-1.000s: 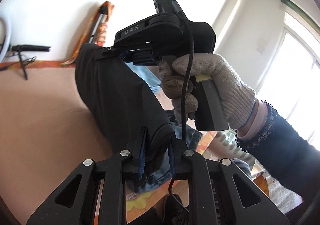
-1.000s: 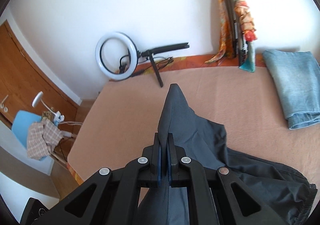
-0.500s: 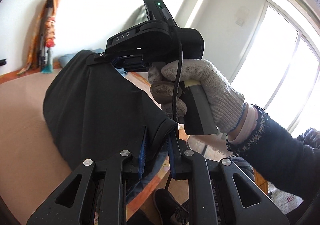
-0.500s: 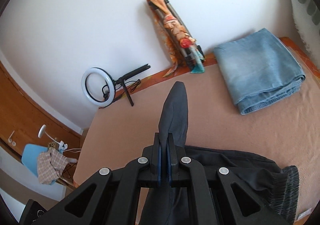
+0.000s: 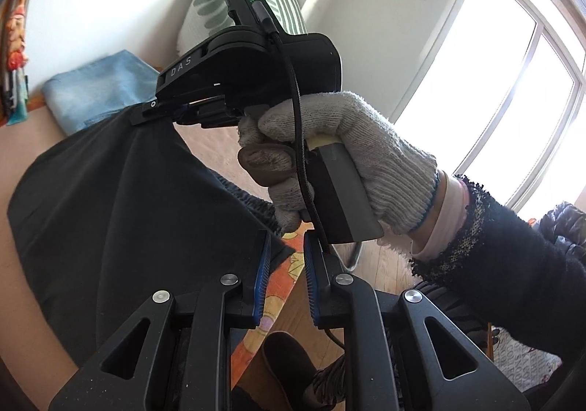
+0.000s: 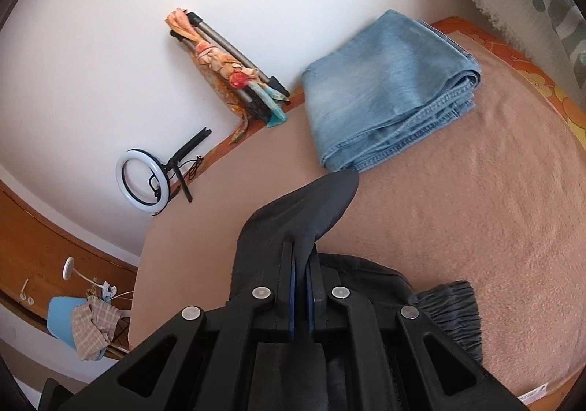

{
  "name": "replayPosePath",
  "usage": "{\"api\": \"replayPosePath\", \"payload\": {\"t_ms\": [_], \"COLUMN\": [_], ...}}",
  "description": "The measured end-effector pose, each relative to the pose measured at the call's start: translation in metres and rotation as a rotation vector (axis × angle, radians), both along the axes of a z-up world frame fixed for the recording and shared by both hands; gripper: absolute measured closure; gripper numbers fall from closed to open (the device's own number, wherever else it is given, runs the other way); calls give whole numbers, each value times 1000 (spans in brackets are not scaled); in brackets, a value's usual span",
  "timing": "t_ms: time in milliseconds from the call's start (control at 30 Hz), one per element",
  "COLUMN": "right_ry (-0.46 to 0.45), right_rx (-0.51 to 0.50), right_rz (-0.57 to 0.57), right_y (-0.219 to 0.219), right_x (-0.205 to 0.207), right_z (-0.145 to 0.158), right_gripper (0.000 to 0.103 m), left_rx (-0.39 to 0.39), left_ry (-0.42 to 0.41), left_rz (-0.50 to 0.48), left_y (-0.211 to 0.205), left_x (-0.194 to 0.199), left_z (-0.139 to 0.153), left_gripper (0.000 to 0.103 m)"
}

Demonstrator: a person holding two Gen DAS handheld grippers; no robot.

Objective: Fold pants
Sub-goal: 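Lift the pants with both tools and fold them over toward the jeans, then open both tools and release the folded dark grey pants on the bed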

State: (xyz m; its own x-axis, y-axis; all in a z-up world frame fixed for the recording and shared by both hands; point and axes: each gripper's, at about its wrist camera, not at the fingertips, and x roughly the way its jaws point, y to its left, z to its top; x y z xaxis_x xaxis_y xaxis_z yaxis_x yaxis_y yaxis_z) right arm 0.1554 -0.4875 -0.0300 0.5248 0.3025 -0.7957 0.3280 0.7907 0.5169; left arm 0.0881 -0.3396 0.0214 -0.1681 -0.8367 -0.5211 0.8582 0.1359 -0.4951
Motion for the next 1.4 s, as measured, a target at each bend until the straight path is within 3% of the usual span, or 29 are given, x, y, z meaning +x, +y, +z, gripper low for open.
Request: {"api": "replayPosePath", "payload": {"t_ms": [167,333,400,533,600,800,1000,1233,1267,1300,1400], "right_ry": [13,47,54,44,37,68,101,113,114,110,101], "right_rx": [-20,-28,-37,-2,-21,4,41,50,47,47,34], "right_rz": [-29,-38,-36,-21,0,12,12,-10,-4,0,13], "right_y": [-26,-39,-39,-38,-34,-25,-9,0,2,4,11], "right_x": [-7,-14,-15,-25,-37,-91,-135,-146,-145,-145,-144], "right_z": [-8,-24,-26,-21,-12,-6,-10,-16,-16,-16,-14], "right_gripper": [101,101,101,89,57,54,53,53,56,68,86], "left_rx": [26,43,62,98,107,160,187,200,198,195,192], "left_ry": [-12,-58,-70,-98,-75,-79,-41,-37,-38,-40,-43], "left_rz": [-18,41,85,185,218,233,181,130,125,118,108], "left_y": [-10,4,15,42,53,74,82,74,73,71,68], "left_x": [-8,11,24,51,60,66,53,34,33,31,27], "left_z": [2,10,11,4,-1,-19,-44,-54,-53,-53,-53], "left_gripper": [88,83,73,66,59,55,55,55,55,55,55]}}
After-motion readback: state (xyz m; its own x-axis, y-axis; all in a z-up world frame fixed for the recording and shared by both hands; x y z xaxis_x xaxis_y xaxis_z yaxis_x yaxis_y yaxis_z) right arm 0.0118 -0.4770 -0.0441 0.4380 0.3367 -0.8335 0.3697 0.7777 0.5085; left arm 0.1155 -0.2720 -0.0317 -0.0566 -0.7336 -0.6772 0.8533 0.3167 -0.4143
